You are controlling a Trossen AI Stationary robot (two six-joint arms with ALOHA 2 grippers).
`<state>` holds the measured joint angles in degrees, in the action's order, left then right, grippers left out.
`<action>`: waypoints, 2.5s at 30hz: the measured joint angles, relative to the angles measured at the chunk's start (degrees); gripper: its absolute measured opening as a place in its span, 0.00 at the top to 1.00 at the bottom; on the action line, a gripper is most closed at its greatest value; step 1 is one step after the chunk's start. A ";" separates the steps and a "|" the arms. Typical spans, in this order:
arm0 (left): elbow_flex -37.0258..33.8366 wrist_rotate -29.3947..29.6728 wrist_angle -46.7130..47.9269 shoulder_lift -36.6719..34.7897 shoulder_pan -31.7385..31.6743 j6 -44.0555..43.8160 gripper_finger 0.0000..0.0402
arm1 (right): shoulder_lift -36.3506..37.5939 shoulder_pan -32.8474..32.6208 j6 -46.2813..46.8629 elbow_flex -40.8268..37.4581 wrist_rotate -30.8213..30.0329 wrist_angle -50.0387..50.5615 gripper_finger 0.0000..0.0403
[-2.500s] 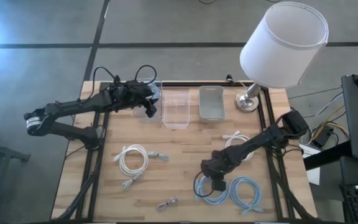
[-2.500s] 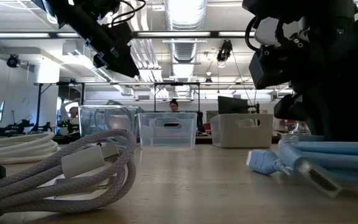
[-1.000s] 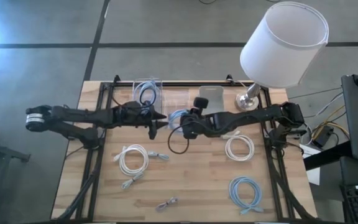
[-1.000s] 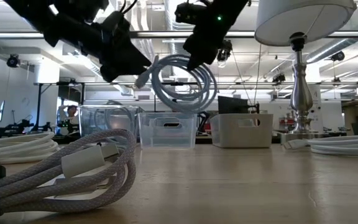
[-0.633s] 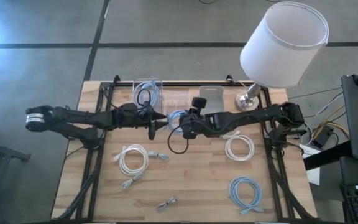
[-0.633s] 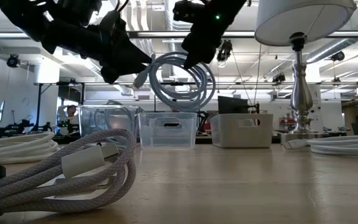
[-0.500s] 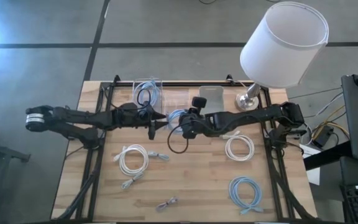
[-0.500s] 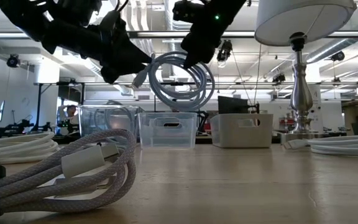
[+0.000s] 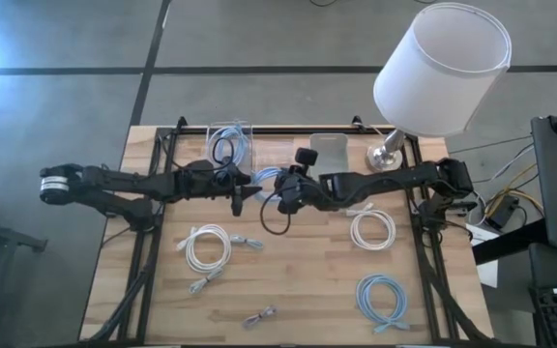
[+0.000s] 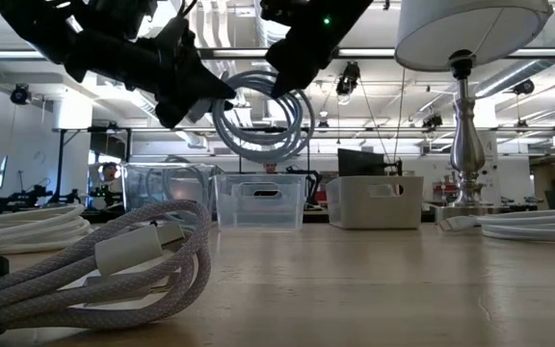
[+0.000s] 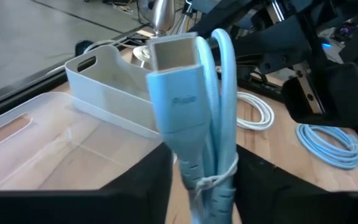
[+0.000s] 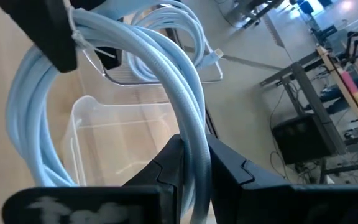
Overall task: Pick & Place USB Port
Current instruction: Put the left blue hdmi cable into the left transparent bin
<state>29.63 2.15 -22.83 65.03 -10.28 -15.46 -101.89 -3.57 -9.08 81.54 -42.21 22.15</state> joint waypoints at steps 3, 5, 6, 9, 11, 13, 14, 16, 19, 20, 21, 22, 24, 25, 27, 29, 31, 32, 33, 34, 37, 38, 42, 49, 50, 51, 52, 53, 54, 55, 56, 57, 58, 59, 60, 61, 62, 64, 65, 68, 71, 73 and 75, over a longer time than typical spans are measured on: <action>0.00 0.38 0.15 0.00 -0.01 0.00 0.77 | 0.00 0.00 0.04 -0.14 0.12 0.11 0.88; 0.00 0.38 0.35 0.00 0.00 0.09 0.85 | 0.00 -0.02 -0.43 -0.26 0.27 0.41 0.87; 0.00 0.40 0.42 0.00 0.00 0.07 0.86 | 0.00 0.00 -0.85 -0.28 0.43 0.73 0.86; 0.00 0.42 0.80 0.00 -0.02 -0.38 0.86 | 0.00 -0.06 -1.45 -0.28 0.90 1.56 0.83; 0.00 0.40 0.81 0.00 -0.02 -1.30 0.86 | 0.00 -0.07 -1.46 -0.28 1.37 2.17 0.81; 0.00 0.40 0.88 0.03 -0.02 -1.96 0.86 | 0.02 -0.06 -1.43 -0.28 3.19 3.02 0.78; 0.00 0.38 0.95 0.05 -0.02 -2.25 0.86 | 0.02 -0.04 -1.20 -0.28 4.01 3.43 0.76; 0.00 0.39 1.03 0.07 -0.02 -2.47 0.86 | 0.02 -0.07 -1.19 -0.28 4.55 4.11 0.74; 0.00 0.42 0.88 0.07 -0.02 -2.61 0.86 | 0.02 -0.15 -1.19 -0.28 4.56 4.59 0.69; 0.00 0.46 0.85 0.07 -0.02 -2.68 0.86 | 0.03 -0.15 -1.25 -0.28 4.57 4.61 0.68; 0.00 0.58 0.82 0.07 -0.02 -2.69 0.86 | 0.13 -0.15 -1.32 -0.28 4.58 4.70 0.66; 0.00 0.62 0.76 0.07 -0.03 -2.69 0.86 | 0.16 -0.15 -1.33 -0.28 4.58 4.72 0.65; 0.21 0.72 1.10 0.01 -0.04 -2.69 0.86 | 0.55 -0.19 -1.35 -0.28 4.74 5.13 0.63; 0.57 0.87 1.72 -0.04 -0.07 -2.65 0.86 | 0.84 -0.25 -1.38 -0.31 4.80 5.61 0.61; 1.33 0.99 2.62 -0.21 -0.11 -2.53 0.86 | 1.58 -0.31 -1.10 -0.31 4.80 6.97 0.59; 2.16 1.21 3.61 -0.37 -0.11 -2.47 0.86 | 2.54 -0.33 0.04 -0.33 4.71 9.02 0.58; 3.38 1.42 4.87 -0.60 -0.16 -2.30 0.86 | 3.66 -0.33 1.66 -0.33 3.68 11.47 0.56; 4.06 1.45 5.67 -0.76 -0.25 -1.92 0.86 | 4.19 -0.35 2.66 -0.33 3.18 12.97 0.55; 4.94 1.45 6.76 -0.94 -0.34 -1.40 0.86 | 4.77 -0.34 3.67 -0.33 3.01 14.32 0.55; 5.83 1.54 8.25 -1.16 -0.45 -1.05 0.86 | 5.48 -0.33 4.91 -0.33 3.01 16.08 0.54; 8.91 3.52 14.30 -2.06 -0.65 0.50 0.86 | 7.18 -0.33 10.30 -0.35 2.82 21.00 0.54; 10.18 4.51 16.87 -2.58 -0.72 1.28 0.86 | 7.62 -0.33 12.48 -0.35 2.83 23.07 0.54; 15.34 7.66 26.72 -5.52 -1.03 3.27 0.84 | 8.50 -0.33 19.45 -0.48 2.81 29.20 0.55; 21.56 19.40 43.90 -11.98 -1.71 6.47 0.86 | 8.13 -0.33 21.59 -2.68 2.81 30.78 0.54; 21.70 21.09 45.71 -12.72 -2.01 6.34 0.86 | 8.13 -0.33 21.59 -3.17 2.81 30.80 0.55; 21.69 22.73 47.23 -13.32 -2.40 5.70 0.86 | 8.13 -0.33 21.61 -3.61 2.81 30.70 0.55; 21.42 24.40 48.59 -13.69 -2.77 4.71 0.86 | 8.13 -0.33 21.92 -4.08 2.78 30.56 0.55; 20.94 25.53 49.83 -13.96 -3.10 3.62 0.86 | 8.13 -0.33 22.59 -4.54 2.77 30.60 0.55; 20.33 25.88 50.94 -14.09 -3.57 2.75 0.86 | 8.15 -0.29 23.83 -5.06 2.74 30.60 0.55; 19.52 25.83 51.69 -13.99 -4.04 1.79 0.86 | 8.18 -0.21 25.08 -5.57 2.76 30.59 0.55; 18.69 25.61 52.09 -13.73 -4.40 0.82 0.85 | 8.30 -0.20 25.89 -6.11 2.78 30.70 0.55; 17.72 24.78 51.98 -13.30 -4.68 0.22 0.85 | 8.42 -0.17 26.44 -6.62 2.88 31.13 0.55; 16.68 23.46 51.00 -12.83 -5.04 -0.05 0.85 | 8.49 -0.17 26.88 -6.96 3.04 31.78 0.55; 15.66 22.26 49.43 -12.32 -5.48 -0.10 0.85 | 8.50 -0.17 27.34 -7.23 3.07 32.62 0.55; 14.73 20.90 47.59 -11.71 -6.01 -0.16 0.85 | 8.50 -0.21 27.97 -7.47 3.10 33.38 0.55; 13.88 19.29 45.93 -11.04 -6.57 -0.41 0.86 | 8.50 -0.28 28.59 -7.71 3.19 34.06 0.54; 13.13 17.65 44.56 -10.36 -7.26 -0.77 0.86 | 8.50 -0.28 28.96 -7.93 3.27 34.74 0.54; 11.93 16.18 42.51 -9.10 -8.75 -1.19 0.86 | 8.89 -0.29 29.48 -8.64 3.31 35.47 0.54; 11.53 15.79 42.02 -8.55 -9.45 -1.20 0.86 | 9.28 -0.28 29.83 -9.02 3.31 36.05 0.54; 11.09 15.33 42.53 -7.09 -11.99 -1.19 0.86 | 11.61 -0.26 31.30 -10.66 3.49 36.24 0.54; 11.10 11.91 41.79 -6.38 -14.54 -0.99 0.86 | 14.89 -0.28 31.99 -13.02 3.57 36.13 0.54; 11.10 8.56 41.78 -5.60 -16.17 -0.88 0.86 | 17.67 -0.27 32.09 -15.16 3.71 35.34 0.54; 11.10 6.49 41.86 -4.62 -17.45 -0.90 0.86 | 20.72 -0.26 32.08 -17.99 3.71 33.68 0.54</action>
<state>40.73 8.64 19.03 60.41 -27.73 -16.36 -81.17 -3.84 22.99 63.55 -38.50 55.84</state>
